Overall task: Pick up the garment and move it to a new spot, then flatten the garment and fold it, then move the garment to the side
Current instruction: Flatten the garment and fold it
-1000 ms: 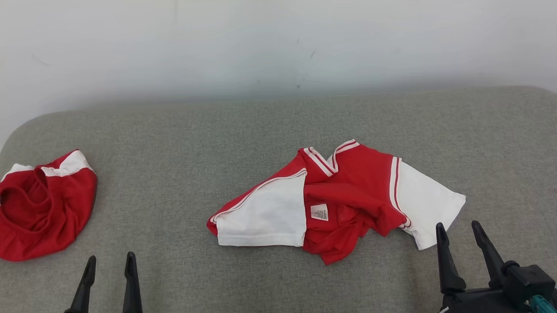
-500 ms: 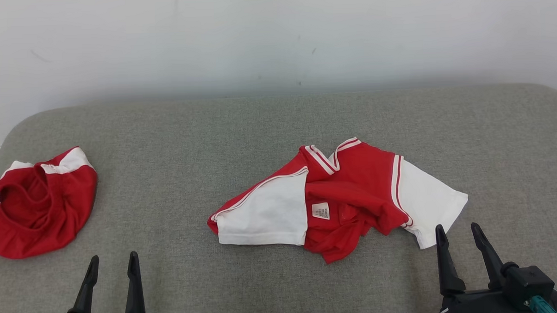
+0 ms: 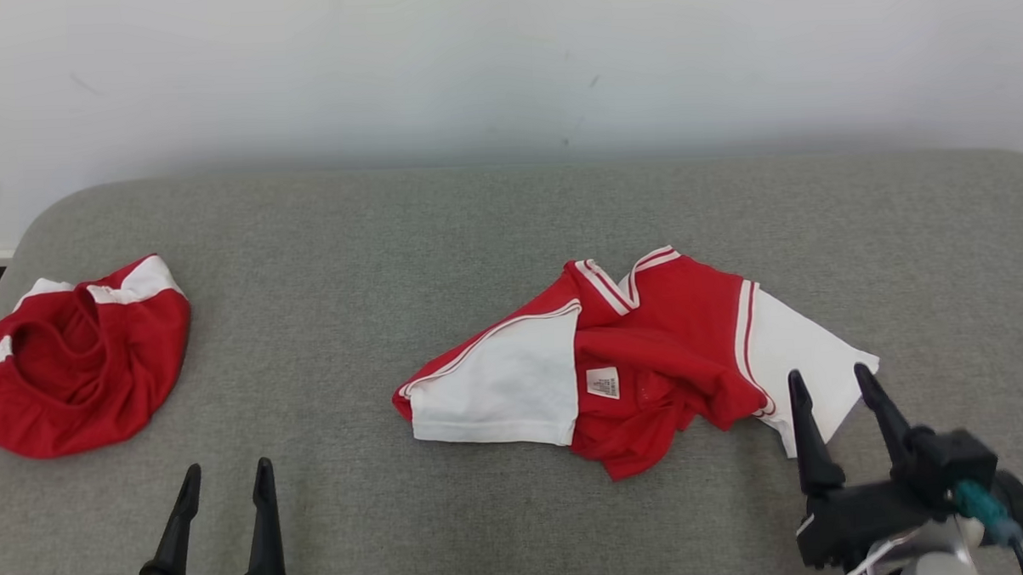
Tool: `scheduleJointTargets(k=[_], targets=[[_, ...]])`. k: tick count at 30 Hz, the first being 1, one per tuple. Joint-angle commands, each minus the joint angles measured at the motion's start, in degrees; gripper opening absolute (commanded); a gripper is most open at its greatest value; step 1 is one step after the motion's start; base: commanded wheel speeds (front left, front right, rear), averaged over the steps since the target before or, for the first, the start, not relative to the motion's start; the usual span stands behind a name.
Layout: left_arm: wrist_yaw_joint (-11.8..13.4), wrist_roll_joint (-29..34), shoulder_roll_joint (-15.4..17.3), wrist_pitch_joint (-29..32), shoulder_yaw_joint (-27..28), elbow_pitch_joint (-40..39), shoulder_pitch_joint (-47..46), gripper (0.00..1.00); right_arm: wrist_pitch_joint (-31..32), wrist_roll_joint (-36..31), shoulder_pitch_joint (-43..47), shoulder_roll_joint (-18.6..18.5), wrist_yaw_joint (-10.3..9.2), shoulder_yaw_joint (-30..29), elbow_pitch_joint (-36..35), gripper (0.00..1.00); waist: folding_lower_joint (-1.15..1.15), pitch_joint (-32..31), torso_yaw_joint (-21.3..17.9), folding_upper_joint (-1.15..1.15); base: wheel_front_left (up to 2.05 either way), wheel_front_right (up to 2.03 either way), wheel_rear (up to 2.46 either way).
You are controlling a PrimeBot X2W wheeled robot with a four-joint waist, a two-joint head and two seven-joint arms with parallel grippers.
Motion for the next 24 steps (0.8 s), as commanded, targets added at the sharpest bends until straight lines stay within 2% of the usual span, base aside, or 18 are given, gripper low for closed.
scheduleJointTargets(k=[1, 11, 18, 19, 24], targets=[[0.03, 0.11, -0.19, -0.19, -0.21, 0.17, -0.94, 1.00, 1.10, 0.02, -1.59, -1.08, -0.12, 0.28, 0.73, 1.00, 0.00, 0.68, 0.90, 0.00, 0.00, 0.00, 0.00], [0.04, -0.12, -1.39, -0.19, -2.32, 0.67, -2.73, 1.00, 11.00, 2.61, -15.30, -8.24, -0.12, 2.11, 10.59, 1.00, 0.00, 3.88, 5.71, 0.00, 0.00, 0.00, 0.00], [0.04, -1.38, -1.86, -0.19, -3.59, 1.61, -5.23, 1.00, 13.72, 4.27, -24.29, -12.20, -0.12, 3.08, 20.46, 1.00, 0.00, 7.24, 8.99, 0.00, 0.00, 0.00, 0.00], [0.04, -1.38, -1.86, -0.19, -3.59, 1.61, -5.23, 1.00, 13.72, 4.27, -24.29, -12.20, -0.12, 3.08, 20.46, 1.00, 0.00, 7.24, 8.99, 0.00, 0.00, 0.00, 0.00], [0.03, -1.87, -2.11, -0.19, -4.36, 1.99, -6.64, 1.00, 14.13, 4.63, -29.30, -14.01, -0.12, 3.80, 29.21, 1.00, 0.00, 8.79, 10.59, 0.00, 0.00, 0.00, 0.00]])
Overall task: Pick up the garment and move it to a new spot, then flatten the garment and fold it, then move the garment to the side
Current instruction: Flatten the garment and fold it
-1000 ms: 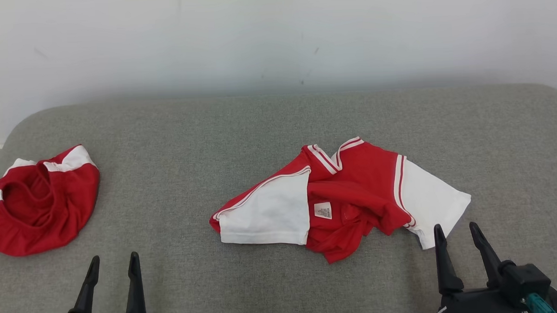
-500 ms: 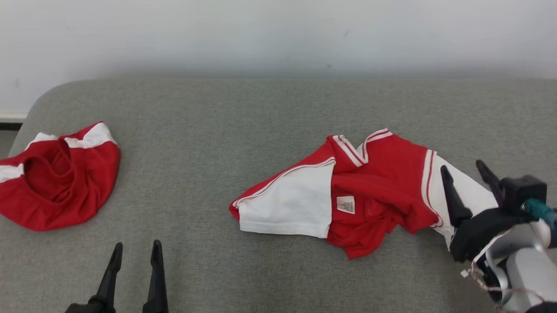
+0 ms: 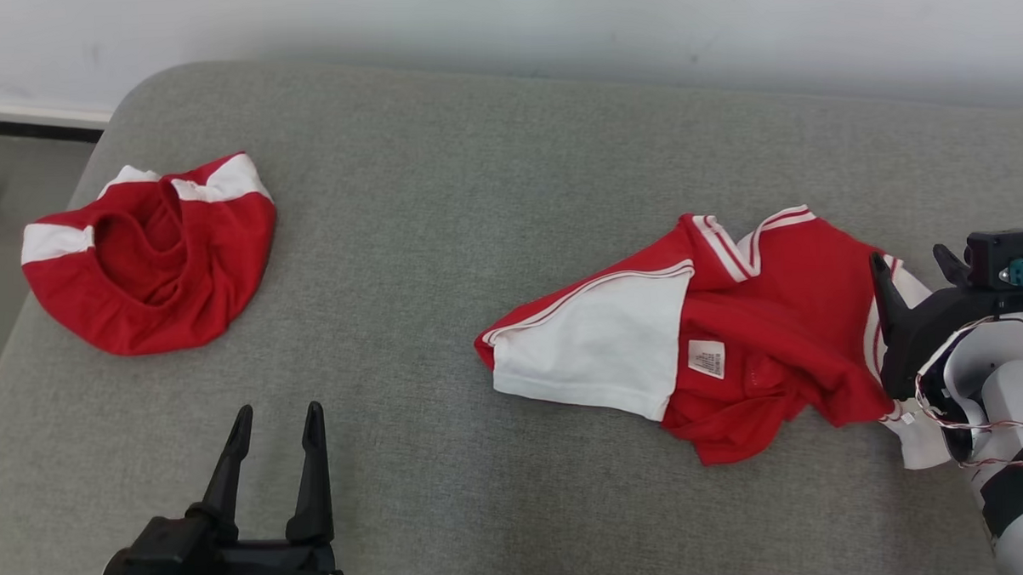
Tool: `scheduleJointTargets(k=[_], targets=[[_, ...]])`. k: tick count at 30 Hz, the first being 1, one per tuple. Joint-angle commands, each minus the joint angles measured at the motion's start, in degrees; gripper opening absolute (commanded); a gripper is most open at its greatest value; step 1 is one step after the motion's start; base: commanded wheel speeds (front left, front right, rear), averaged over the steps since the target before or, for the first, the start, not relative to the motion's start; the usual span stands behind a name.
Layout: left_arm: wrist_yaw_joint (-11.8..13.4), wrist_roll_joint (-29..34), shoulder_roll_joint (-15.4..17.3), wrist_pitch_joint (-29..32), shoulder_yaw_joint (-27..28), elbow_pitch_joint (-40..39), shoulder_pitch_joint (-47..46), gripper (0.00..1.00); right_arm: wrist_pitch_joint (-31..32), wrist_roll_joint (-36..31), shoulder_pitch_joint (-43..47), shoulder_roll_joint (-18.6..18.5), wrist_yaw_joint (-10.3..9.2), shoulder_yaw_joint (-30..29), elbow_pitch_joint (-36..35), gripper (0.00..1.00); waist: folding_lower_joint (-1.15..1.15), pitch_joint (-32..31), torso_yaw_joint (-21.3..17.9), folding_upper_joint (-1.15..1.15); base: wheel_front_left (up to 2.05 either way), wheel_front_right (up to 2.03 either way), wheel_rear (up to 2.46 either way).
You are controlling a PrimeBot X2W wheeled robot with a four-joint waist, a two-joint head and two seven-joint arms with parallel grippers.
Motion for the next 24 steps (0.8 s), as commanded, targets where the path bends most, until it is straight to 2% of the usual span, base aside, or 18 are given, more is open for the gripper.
scheduleJointTargets(k=[1, 9, 16, 17, 18, 21, 24], targets=[[0.05, -0.92, -0.04, -0.19, -0.02, 0.07, -0.67, 1.00, -0.21, 0.06, -0.56, -0.34, -0.12, 0.20, 0.67, 1.00, -0.01, 1.44, 1.48, -0.01, 0.00, 0.00, 0.00], [0.05, -0.90, -0.05, -0.19, -0.64, 0.47, -1.93, 1.00, -2.16, 0.04, -5.25, -1.22, -0.12, 0.07, 11.88, 1.00, -0.01, 2.58, 2.65, -0.01, 0.00, 0.00, 0.00], [0.05, -0.94, 0.27, -0.19, -0.65, 0.77, -2.56, 1.00, -0.12, -0.79, -7.89, -0.93, -0.13, 0.22, 20.10, 1.00, -0.01, 3.10, 2.95, -0.01, 0.00, 0.00, 0.00], [0.05, -0.96, 0.29, -0.19, -0.59, 0.81, -2.60, 1.00, 0.28, -0.36, -8.27, -0.47, -0.13, 0.16, 21.07, 0.29, -0.01, 3.12, 2.97, -0.01, 0.00, 0.00, 0.00], [0.05, -1.00, 0.34, -0.19, -0.52, 0.87, -2.64, 1.00, 0.70, -0.06, -8.52, -0.27, -0.13, 0.18, 21.77, 0.00, -0.01, 3.16, 2.95, -0.01, 0.00, 0.00, 0.00], [0.05, -1.08, 0.44, -0.19, -0.22, 0.99, -2.71, 1.00, 0.39, 1.46, -9.32, -0.35, -0.14, -0.44, 23.05, 0.00, -0.01, 3.06, 2.70, -0.01, 0.00, 0.00, 0.00], [0.05, -1.00, 0.49, -0.19, 0.39, 0.96, -2.17, 1.00, -2.87, 2.73, -10.83, -2.06, -0.16, -1.32, 22.60, 0.00, -0.01, 2.62, 2.20, -0.01, 0.00, 0.00, 0.00]])
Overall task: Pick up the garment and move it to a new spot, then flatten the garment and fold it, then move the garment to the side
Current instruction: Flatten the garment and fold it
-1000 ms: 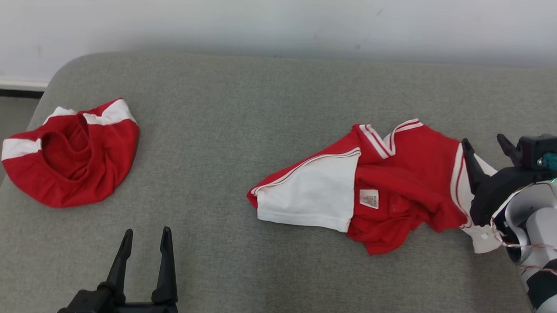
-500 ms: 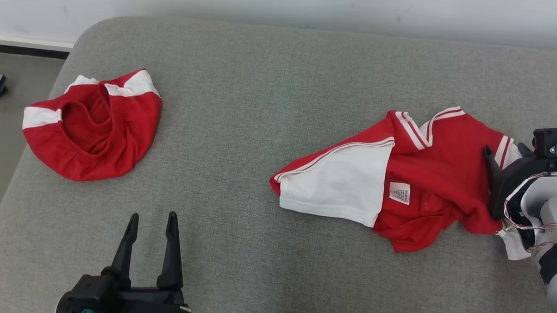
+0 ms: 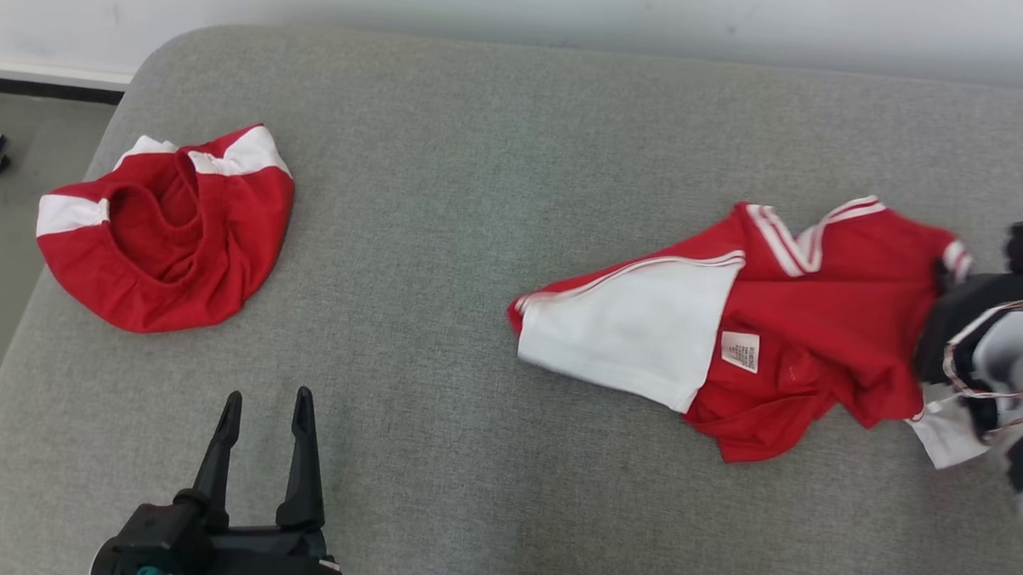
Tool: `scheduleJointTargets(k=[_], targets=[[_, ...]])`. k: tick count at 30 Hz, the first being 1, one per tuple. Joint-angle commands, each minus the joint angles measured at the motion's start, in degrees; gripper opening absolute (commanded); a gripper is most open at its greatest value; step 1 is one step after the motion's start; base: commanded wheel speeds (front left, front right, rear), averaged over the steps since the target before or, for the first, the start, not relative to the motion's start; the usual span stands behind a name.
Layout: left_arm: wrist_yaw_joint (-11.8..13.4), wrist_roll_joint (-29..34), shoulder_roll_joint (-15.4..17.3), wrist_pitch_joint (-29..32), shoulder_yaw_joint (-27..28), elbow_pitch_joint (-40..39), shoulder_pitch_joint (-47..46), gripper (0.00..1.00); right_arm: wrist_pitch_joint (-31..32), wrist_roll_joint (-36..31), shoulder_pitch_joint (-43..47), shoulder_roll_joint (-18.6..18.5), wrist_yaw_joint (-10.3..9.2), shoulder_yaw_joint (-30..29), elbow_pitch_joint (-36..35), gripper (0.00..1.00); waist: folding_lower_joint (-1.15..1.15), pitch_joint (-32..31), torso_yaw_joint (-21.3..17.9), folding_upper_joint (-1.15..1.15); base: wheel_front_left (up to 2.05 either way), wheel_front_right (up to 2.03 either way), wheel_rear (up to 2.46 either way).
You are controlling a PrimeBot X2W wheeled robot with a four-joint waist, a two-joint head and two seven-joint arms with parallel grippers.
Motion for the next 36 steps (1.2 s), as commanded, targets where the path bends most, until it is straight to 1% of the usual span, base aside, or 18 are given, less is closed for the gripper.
scheduleJointTargets(k=[1, 5, 12, 14, 18, 23, 27, 30, 36], targets=[[0.05, 0.12, 0.23, -0.19, 0.50, -0.02, 0.12, 1.00, -1.72, 0.94, -0.39, -1.94, -0.20, -0.67, 0.23, 0.00, 0.00, -0.57, -0.55, -0.01, 0.00, 0.00, 0.00], [0.05, 0.77, 0.03, -0.19, 1.06, -0.29, 1.48, 1.00, -6.27, 1.39, -2.49, -5.96, -0.19, -1.26, -0.61, 0.00, 0.00, -2.30, -1.87, -0.01, 0.00, 0.00, 0.00], [0.05, 0.85, -0.19, -0.19, 1.20, 0.05, 3.07, 1.00, -9.23, 0.61, -6.60, -11.57, -0.19, -0.27, -3.19, 0.00, 0.00, -5.63, -3.54, -0.01, 0.00, 0.00, 0.00], [0.05, 0.94, -0.23, -0.19, 1.21, 0.05, 3.22, 1.00, -9.64, 0.10, -7.94, -12.45, -0.18, 0.39, -4.50, 0.00, 0.00, -6.55, -3.90, -0.01, 0.00, 0.00, 0.00], [0.05, 0.91, -0.30, -0.19, 1.46, 0.08, 4.03, 1.00, -9.73, -0.30, -9.50, -12.74, -0.18, 1.78, -6.77, 0.00, 0.00, -7.74, -4.29, -0.01, 0.00, 0.00, 0.00], [0.05, 0.90, -0.57, -0.20, 1.78, 0.10, 4.90, 1.00, -9.93, -1.44, -10.57, -10.71, -0.18, 4.78, -12.07, 0.00, 0.00, -9.59, -4.43, -0.01, 0.00, 0.00, 0.00], [0.05, 0.63, -0.66, -0.20, 2.04, 0.04, 5.58, 1.00, -9.78, -0.51, -7.97, -6.89, -0.18, 8.13, -17.72, 0.00, 0.00, -10.69, -3.96, -0.01, 0.00, 0.00, 0.00], [0.05, 0.51, -0.79, -0.20, 2.36, 0.03, 6.32, 1.00, -9.79, 0.32, -4.58, -3.93, -0.18, 10.58, -22.31, 0.00, 0.00, -11.45, -3.44, -0.01, 0.00, 0.00, 0.00], [0.05, 0.50, -0.96, -0.20, 2.74, -0.03, 7.23, 1.00, -9.61, 1.43, 5.24, 3.04, -0.18, 14.24, -31.43, 0.00, 0.00, -12.09, -1.86, -0.01, 0.00, 0.00, 0.00]])
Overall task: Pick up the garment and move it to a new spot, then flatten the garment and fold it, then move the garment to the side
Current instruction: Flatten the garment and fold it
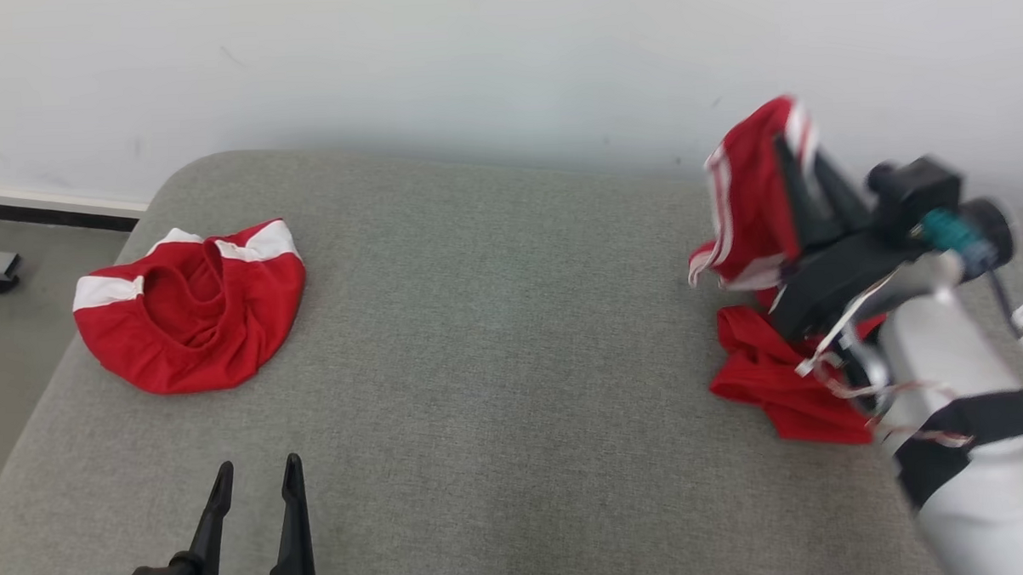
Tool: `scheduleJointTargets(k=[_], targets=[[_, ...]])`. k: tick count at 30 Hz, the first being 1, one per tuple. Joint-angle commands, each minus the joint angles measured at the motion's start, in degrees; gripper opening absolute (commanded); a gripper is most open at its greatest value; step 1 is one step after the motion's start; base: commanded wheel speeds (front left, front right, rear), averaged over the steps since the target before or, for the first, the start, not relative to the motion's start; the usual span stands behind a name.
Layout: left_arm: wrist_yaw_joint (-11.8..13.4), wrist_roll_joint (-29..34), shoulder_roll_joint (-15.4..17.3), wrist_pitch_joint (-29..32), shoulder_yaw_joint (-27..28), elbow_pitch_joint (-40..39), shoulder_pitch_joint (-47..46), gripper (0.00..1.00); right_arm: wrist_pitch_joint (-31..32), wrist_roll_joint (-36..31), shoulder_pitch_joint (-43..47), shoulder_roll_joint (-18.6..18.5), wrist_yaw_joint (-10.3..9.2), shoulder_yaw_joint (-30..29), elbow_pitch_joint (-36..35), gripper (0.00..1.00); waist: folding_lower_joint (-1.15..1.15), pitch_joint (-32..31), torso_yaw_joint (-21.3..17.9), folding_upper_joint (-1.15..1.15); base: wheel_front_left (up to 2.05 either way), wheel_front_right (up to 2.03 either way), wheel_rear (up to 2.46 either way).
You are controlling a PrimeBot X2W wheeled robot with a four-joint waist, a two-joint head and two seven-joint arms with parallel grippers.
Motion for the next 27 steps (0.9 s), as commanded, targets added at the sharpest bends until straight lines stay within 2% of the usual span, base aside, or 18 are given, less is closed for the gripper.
scheduleJointTargets(k=[1, 6, 12, 16, 20, 27], targets=[[0.05, -0.09, -0.25, -0.20, 0.06, -0.11, 0.69, 1.00, -0.10, -0.05, 2.00, 1.07, -0.14, 0.60, -1.73, 0.00, 0.01, 0.00, 0.86, 0.00, 0.00, 0.00, 0.00], [0.05, -0.18, -0.33, -0.20, 0.05, -0.04, 0.40, 1.00, -0.21, -0.75, 7.74, 6.90, -0.14, 5.01, -6.91, 0.00, 0.01, 0.81, 2.14, 0.00, 0.00, 0.00, 0.00], [0.05, -0.28, -0.51, -0.20, -0.99, 0.45, -0.86, 1.00, -0.58, -1.84, 10.95, 11.55, -0.14, 13.26, -6.53, 0.00, 0.01, 1.88, 4.05, 0.00, 0.00, 0.00, 0.00], [0.05, -0.50, -0.60, -0.20, -2.06, 0.74, -1.72, 1.00, -1.35, 0.69, 11.49, 12.15, -0.14, 19.13, -3.92, 0.00, 0.01, 2.50, 5.59, 0.00, 0.00, 0.00, 0.00], [0.05, -0.74, -0.66, -0.20, -2.56, 1.01, -2.04, 1.00, -2.66, 6.49, 11.21, 12.28, -0.14, 25.32, -4.12, 0.00, 0.01, 3.04, 6.72, 0.00, 0.00, 0.00, 0.00], [0.05, -0.97, -0.77, -0.20, -2.62, 1.26, -2.64, 1.00, -4.10, 12.97, 9.58, 12.28, -0.14, 31.51, -3.54, 0.00, 0.01, 3.78, 7.14, 0.00, 0.00, 0.00, 0.00]])
